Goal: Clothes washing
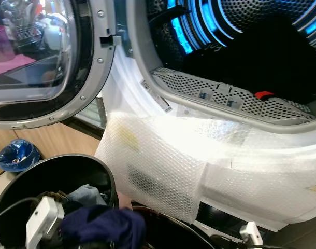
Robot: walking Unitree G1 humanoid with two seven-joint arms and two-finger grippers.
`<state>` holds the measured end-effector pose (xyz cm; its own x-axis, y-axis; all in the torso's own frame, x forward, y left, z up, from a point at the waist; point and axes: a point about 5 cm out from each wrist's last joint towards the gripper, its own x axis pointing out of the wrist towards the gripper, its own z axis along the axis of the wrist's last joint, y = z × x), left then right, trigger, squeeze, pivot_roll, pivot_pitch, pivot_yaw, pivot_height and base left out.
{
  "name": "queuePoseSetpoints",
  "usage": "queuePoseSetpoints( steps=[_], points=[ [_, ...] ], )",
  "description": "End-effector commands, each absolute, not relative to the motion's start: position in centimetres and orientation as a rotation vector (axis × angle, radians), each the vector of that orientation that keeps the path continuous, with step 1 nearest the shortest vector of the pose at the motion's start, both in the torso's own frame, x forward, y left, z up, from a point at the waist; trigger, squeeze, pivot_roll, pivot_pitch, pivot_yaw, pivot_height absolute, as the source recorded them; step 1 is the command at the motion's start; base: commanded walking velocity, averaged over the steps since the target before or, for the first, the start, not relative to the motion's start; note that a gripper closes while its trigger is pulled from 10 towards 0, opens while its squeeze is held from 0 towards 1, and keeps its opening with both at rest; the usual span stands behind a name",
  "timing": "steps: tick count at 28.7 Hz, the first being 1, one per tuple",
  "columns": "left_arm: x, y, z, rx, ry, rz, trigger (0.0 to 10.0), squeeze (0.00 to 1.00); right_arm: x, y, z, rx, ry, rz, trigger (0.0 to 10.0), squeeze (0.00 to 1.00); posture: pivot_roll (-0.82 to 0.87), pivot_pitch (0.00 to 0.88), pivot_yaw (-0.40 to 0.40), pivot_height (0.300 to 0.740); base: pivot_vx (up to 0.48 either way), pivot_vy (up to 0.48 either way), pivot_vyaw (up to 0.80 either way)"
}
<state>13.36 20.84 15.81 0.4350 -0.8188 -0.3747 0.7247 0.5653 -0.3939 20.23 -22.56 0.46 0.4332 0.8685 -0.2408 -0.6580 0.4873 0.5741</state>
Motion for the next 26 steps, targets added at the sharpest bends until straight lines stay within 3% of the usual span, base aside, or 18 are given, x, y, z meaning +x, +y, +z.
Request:
queuePoseSetpoints(
  steps=[1, 4, 9, 12, 26],
  points=[
    [13.6, 21.1, 15.6, -0.16, 0.56, -0.982, 0.0, 0.0, 20.2, -22.4, 1.4, 0.445, 0.526, 1.033, 10.0, 1.0, 0.05, 0.054, -0.034, 0.74, 0.0, 0.0, 0.0],
    [14.7, 21.4, 15.7, -0.153, 0.493, -0.924, 0.0, 0.0, 20.3, -21.8, 2.5, 0.493, 0.463, 1.075, 10.0, 1.0, 0.05, 0.054, -0.034, 0.74, 0.0, 0.0, 0.0],
    [16.0, 20.3, 16.6, -0.195, 0.38, -0.933, 0.0, 0.0, 18.9, -20.6, 2.6, 0.466, 0.526, 1.154, 10.0, 1.0, 0.04, 0.04, -0.031, 0.74, 0.0, 0.0, 0.0],
    [17.3, 18.3, 18.2, -0.334, 0.199, -0.998, 0.0, 0.0, 19.5, -20.2, 2.6, 0.563, 0.473, 1.042, 10.0, 1.0, 0.04, 0.038, -0.036, 0.74, 0.0, 0.0, 0.0],
    [19.0, 13.4, 19.0, -0.647, 0.086, -1.178, 0.0, 0.0, 20.0, -17.2, 6.1, 0.775, 0.205, 1.066, 10.0, 1.0, 0.02, 0.053, -0.038, 0.74, 0.0, 0.0, 0.0]
  ],
)
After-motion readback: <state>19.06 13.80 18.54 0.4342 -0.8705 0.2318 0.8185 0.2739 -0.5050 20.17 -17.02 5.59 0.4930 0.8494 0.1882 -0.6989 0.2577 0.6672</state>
